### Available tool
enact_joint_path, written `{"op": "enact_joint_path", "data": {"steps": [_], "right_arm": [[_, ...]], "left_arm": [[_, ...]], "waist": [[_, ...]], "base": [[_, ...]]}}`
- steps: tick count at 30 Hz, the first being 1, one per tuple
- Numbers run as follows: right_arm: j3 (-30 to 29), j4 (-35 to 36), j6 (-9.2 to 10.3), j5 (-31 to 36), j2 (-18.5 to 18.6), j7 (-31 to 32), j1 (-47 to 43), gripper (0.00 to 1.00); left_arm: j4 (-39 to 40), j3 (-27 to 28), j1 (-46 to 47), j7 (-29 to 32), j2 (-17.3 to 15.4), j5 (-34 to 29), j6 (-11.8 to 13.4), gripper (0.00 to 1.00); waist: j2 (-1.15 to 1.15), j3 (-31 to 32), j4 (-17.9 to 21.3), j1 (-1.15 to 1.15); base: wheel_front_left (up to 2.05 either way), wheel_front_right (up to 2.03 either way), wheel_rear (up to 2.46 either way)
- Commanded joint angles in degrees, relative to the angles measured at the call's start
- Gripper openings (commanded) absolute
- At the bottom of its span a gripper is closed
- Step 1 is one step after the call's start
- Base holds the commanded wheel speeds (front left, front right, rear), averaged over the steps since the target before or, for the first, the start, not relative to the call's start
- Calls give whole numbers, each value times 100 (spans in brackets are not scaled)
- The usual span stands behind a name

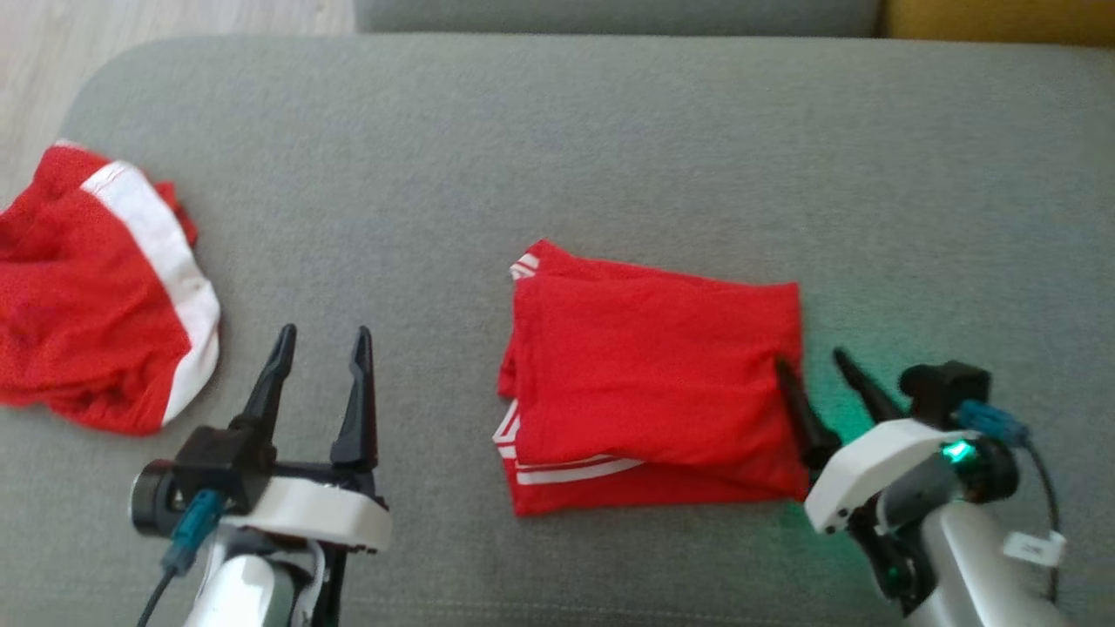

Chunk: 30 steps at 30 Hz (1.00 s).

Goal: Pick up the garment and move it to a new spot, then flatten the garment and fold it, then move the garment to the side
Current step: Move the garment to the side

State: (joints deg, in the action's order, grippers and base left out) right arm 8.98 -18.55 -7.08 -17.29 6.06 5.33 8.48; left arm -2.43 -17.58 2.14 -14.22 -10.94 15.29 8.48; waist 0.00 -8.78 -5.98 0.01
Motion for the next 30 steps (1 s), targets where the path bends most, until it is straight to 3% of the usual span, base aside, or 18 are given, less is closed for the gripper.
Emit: {"op": "enact_joint_path", "data": {"steps": [1, 8, 9, 10, 11, 12, 20, 27, 30], "right_arm": [[169, 26, -41, -92, -32, 91, 166, 100], [363, -584, -41, -368, -120, 665, 264, 100], [386, -593, -41, -398, -127, 698, 282, 96], [401, -608, -41, -426, -133, 739, 302, 44], [415, -603, -41, -433, -135, 739, 331, 13], [425, -589, -41, -444, -136, 716, 359, 0], [550, -470, -41, -372, 2, 507, 635, 0], [630, -451, -41, -290, 294, 351, 1023, 0], [583, -430, -41, -265, 583, 336, 1256, 0]], "left_arm": [[134, 201, 301, -58, -23, -3, -21, 100], [97, 290, 378, -74, 46, -37, -67, 100], [114, 319, 371, -75, 42, -51, -67, 100], [130, 351, 360, -75, 37, -61, -70, 100], [146, 385, 352, -76, 34, -70, -73, 100], [154, 415, 351, -76, 33, -81, -78, 100], [209, 578, 335, -77, 41, -186, -158, 100], [378, 700, 217, -77, 26, -235, -129, 100], [460, 717, 242, -77, 22, -253, -136, 100]], "waist": [[0, -140, -138, -1], [0, -281, -212, -1], [0, -291, -196, -1], [0, -302, -175, -1], [0, -318, -150, -1], [0, -327, -127, -1], [0, -349, 276, -1], [0, -369, 967, -1], [0, -444, 1278, -1]], "base": [[0, 0, 0], [0, 0, 0], [0, 0, 0], [0, 0, 0], [0, 0, 0], [0, 0, 0], [0, 0, 0], [0, 0, 0], [0, 0, 0]]}}
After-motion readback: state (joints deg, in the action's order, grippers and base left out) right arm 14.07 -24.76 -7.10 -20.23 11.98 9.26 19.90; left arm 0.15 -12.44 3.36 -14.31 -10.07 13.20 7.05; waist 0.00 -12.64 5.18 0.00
